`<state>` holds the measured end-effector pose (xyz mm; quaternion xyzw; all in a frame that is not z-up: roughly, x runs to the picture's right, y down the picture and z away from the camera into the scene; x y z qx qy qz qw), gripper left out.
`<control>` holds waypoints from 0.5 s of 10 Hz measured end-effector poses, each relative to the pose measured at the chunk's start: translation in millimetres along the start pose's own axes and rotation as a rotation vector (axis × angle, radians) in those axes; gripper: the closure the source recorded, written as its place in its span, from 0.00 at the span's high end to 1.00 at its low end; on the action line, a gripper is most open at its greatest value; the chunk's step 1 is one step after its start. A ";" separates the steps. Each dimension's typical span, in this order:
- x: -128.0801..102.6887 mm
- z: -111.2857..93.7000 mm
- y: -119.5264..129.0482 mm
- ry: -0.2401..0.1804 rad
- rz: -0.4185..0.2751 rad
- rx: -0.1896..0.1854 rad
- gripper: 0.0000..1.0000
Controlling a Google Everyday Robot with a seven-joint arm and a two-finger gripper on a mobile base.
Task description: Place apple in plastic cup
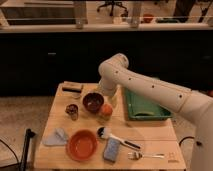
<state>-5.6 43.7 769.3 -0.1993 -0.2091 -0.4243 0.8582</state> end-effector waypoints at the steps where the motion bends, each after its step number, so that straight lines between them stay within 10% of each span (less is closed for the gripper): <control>1: -0.5 -1.6 -0.5 0.002 0.000 0.011 0.80; 5: 5.7 -26.9 -3.9 0.048 0.010 0.069 0.80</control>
